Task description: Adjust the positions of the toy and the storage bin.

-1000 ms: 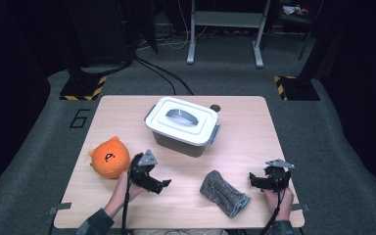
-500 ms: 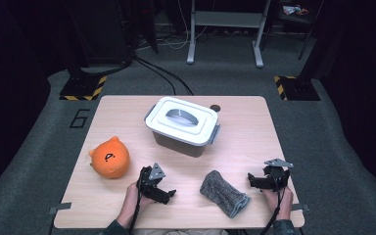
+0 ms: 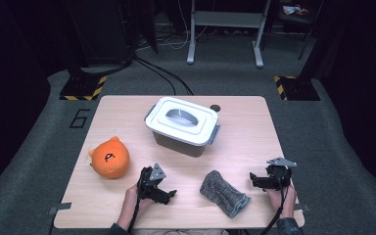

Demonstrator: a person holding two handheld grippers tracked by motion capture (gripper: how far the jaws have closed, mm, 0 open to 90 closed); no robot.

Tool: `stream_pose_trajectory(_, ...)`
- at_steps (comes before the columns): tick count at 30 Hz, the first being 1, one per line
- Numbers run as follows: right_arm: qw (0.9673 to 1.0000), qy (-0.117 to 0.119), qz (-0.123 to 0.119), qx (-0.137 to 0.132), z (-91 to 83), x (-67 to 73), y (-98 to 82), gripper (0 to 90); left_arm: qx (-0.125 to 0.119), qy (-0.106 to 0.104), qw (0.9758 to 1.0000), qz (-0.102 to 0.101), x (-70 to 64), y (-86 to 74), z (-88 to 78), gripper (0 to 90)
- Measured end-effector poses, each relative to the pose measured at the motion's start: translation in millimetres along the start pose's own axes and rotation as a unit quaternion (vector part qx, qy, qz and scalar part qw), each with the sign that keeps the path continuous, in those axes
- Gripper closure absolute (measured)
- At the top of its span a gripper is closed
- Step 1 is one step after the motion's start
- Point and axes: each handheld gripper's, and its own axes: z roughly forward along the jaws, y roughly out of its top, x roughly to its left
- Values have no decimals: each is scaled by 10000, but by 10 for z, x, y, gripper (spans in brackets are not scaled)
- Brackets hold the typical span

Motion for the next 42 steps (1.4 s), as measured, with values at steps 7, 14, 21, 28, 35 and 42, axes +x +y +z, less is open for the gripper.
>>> stream_pose_trajectory(7,9992,223,-208,-256,-212,59,358,0,-1,1,10000,2,-2,-1,0,2)
stream_pose_trajectory(14,9959,503,-659,-357,-258,283,802,0,-1,1,10000,2,-2,0,0,2)
stream_pose_trajectory(21,9910,829,-951,-444,-272,475,1185,0,3,2,10000,5,-1,0,-1,2)
stream_pose_trajectory(28,9868,1104,-1093,-459,-230,636,1495,0,3,5,10000,-1,-3,-1,-1,2)
stream_pose_trajectory(35,9825,1329,-1242,-401,-110,791,1799,0,-12,15,10000,-6,-4,-2,1,2)
stream_pose_trajectory(42,9757,1554,-1508,-348,19,985,2031,27,-2,12,10000,4,-3,-2,0,2)
